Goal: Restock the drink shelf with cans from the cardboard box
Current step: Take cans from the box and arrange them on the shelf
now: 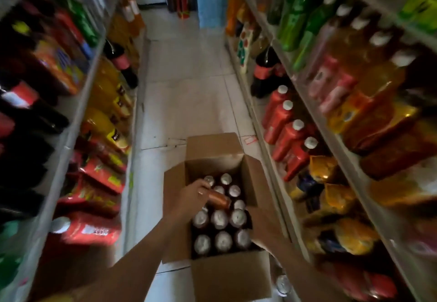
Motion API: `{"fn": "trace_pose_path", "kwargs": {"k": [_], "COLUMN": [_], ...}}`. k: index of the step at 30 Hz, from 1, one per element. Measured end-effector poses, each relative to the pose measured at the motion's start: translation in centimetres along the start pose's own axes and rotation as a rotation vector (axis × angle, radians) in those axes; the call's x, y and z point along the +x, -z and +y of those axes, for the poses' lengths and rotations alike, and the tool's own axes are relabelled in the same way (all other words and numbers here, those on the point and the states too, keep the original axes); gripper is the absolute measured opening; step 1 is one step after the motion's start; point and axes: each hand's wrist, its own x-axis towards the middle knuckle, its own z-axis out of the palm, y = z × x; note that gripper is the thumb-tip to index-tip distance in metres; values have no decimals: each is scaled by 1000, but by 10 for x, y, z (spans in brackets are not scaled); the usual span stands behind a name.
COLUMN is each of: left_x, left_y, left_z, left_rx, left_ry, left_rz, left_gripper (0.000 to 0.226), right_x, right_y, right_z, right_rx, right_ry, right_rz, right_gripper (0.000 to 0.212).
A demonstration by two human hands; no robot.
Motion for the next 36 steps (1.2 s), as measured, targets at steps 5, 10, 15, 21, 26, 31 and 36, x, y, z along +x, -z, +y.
{"fn": "trace_pose_path", "kwargs": {"k": [5, 10, 15, 21, 26, 31, 36], "left_x": [58, 85, 104, 100, 101, 98, 96], "left_y": [-99, -151, -159, -159, -156, -159, -175], "left_z": [-67, -109, -106, -110, -109, -113, -108], "left_rx": [210, 768, 911, 916, 747, 817, 1035], "left_ry": [-79, -45, 21, 24, 111, 110, 96], "left_rz": [-282, -510, -657, -604, -612, -550, -392], "left_gripper": [38, 90, 92, 81, 71, 63, 73], "right_x": [82, 127, 137, 122, 104, 94, 87], "right_y": [-66, -96, -108, -100, -88, -73, -67], "right_z": [31, 51, 60, 56, 42, 38, 39], "right_rx": [-107, -130, 2, 143, 138, 264, 355], "right_ry": [55, 45, 32, 1, 45, 40, -2], "right_rz": [-89, -127, -36, 159, 264, 303, 314], "right_gripper": [74, 73, 78, 69, 66, 70, 71]}}
